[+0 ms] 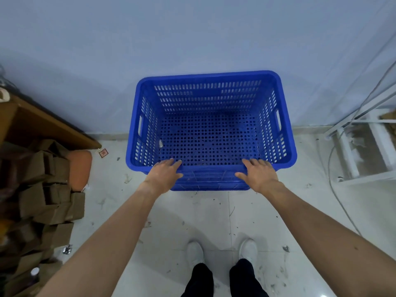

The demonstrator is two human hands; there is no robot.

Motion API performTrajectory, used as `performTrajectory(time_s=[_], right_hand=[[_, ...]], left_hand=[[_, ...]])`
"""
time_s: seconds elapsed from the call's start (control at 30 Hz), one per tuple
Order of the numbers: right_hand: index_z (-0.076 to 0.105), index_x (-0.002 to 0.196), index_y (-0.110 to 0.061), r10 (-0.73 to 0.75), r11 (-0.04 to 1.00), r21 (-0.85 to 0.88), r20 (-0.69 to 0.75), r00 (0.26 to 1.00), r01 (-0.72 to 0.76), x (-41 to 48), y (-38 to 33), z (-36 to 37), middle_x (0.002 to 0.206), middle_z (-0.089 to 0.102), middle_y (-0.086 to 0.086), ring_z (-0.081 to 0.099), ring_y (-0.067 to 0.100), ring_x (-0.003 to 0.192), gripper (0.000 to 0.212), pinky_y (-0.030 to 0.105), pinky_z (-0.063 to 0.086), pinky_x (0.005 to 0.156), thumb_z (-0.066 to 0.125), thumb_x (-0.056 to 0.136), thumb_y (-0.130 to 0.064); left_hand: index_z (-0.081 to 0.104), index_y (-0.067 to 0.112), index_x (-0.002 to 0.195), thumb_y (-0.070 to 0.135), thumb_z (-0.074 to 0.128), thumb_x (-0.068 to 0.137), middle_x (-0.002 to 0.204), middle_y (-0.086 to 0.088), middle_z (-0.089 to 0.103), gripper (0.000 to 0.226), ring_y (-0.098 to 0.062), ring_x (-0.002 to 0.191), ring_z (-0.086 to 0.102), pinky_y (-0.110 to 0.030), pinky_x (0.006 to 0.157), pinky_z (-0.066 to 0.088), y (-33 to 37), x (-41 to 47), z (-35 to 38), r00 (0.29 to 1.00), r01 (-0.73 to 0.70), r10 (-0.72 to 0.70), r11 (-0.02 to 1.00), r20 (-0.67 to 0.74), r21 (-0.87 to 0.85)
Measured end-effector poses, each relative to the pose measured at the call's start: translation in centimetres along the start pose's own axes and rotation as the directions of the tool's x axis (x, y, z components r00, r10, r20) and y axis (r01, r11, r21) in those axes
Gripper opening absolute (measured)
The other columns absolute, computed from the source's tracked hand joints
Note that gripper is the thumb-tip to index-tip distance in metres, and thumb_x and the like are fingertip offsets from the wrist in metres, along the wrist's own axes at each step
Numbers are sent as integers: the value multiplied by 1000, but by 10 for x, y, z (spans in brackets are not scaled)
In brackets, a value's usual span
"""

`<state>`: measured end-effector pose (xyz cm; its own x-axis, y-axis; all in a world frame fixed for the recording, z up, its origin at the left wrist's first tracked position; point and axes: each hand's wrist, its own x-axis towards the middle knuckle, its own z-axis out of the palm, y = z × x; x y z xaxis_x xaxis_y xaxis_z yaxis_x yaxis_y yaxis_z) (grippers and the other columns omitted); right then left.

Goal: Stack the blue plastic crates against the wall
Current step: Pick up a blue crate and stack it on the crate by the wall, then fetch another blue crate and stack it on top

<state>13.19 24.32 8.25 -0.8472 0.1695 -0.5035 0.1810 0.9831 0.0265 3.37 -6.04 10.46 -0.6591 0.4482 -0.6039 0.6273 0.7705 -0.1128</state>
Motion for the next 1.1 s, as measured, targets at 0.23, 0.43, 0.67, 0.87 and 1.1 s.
performTrajectory(time_s=[0.23, 0.43, 0.67, 0.87, 1.1], right_hand=[[23, 155, -22, -4, 993, 114, 25, 1000, 1, -67, -1, -38, 160, 29, 5, 31, 27, 144, 69, 43, 27, 118, 31, 98, -60], [26, 153, -19, 20, 984, 179, 22, 1000, -23, -115, -25, -70, 153, 40, 7, 41, 28, 137, 72, 42, 35, 113, 43, 95, -58], [35, 144, -12, 123, 949, 296, -29, 992, -109, -171, -28, -97, 139, 54, 13, 53, 31, 123, 72, 44, 45, 102, 48, 92, -60], [39, 143, -13, 205, 906, 395, -89, 975, -155, -237, -2, -86, 140, 52, 10, 51, 29, 121, 65, 43, 44, 100, 43, 95, -57], [48, 140, -17, 432, 845, 418, -169, 886, -333, -356, 82, -20, 140, 54, 8, 51, 29, 124, 54, 42, 31, 107, 44, 95, -47]], left_hand=[[27, 12, 156, 21, 28, 109, 167, -9, 18, 48, -31, 151, 22, -44, 120, 29, 18, -80, -49, 999, -42, 37, 986, -37, -159], [17, 14, 159, 41, 25, 108, 166, -14, 18, 58, -32, 151, 21, -46, 120, 27, 45, -110, -78, 997, -74, 78, 954, 3, -290], [47, 10, 142, 68, 8, 95, 138, -14, 59, 84, -33, 126, 55, -46, 105, 43, 51, -136, -109, 994, -92, 61, 894, -86, -438], [47, 10, 135, 55, 28, 102, 120, -14, 65, 59, -30, 101, 60, -41, 86, 47, 103, -154, -129, 981, -181, 139, 904, -134, -386], [55, 8, 104, 40, 34, 105, 96, -5, 62, 39, -28, 92, 60, -35, 75, 42, 272, -181, -126, 904, -428, 418, 877, -94, -218]])
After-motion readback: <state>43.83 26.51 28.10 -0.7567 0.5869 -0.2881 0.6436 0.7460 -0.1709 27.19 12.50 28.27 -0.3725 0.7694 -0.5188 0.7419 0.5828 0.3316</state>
